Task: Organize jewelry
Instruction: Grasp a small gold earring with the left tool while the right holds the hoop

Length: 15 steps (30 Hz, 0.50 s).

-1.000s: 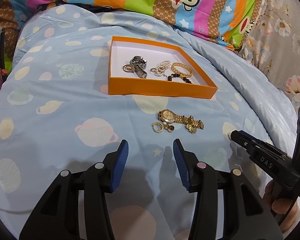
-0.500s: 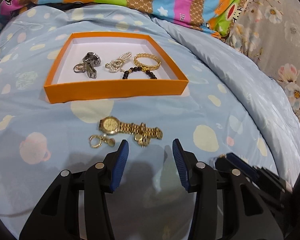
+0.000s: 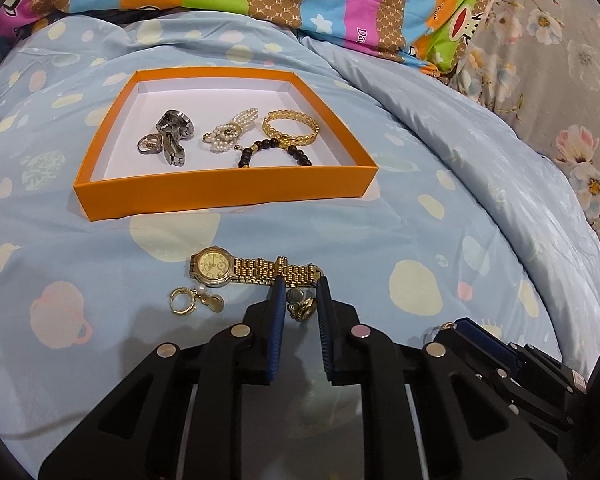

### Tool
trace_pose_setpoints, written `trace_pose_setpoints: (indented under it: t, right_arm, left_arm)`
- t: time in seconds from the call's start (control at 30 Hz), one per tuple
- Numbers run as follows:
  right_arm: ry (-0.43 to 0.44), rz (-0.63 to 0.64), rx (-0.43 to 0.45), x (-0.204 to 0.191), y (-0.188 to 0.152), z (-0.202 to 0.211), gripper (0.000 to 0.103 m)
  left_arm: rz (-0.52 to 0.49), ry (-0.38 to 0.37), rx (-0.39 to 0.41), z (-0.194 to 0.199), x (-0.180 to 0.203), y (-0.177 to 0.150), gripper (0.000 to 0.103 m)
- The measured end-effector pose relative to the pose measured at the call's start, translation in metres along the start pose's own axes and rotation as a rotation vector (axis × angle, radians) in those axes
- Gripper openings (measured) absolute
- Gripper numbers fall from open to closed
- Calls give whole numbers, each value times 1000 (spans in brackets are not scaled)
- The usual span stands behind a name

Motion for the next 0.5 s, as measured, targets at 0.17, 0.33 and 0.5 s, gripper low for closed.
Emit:
trace_pose_setpoints:
  t: [0.17,0.33,0.5]
  right_arm:
    - [2,15,27,-3,-1,7,20]
    - [22,42,41,-13,-6,16,19]
    - [43,73,55,-29,-5,24,19]
  left_arm:
    - [-3,-9,15,15,-2,-8,15]
    - [26,-17,32,41,-18,-21,15]
    - [71,2,59,65,-43,-24,15]
Point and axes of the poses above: each gripper's, at about its wrist camera, not at the fingertips, and z roughly against the way its jaws point, x to its right, y to its top, the point moved 3 cm from there along -z, roughly the way its jaws point, and after that the axes turned 2 degrees about -x, right-handed, at the moved point
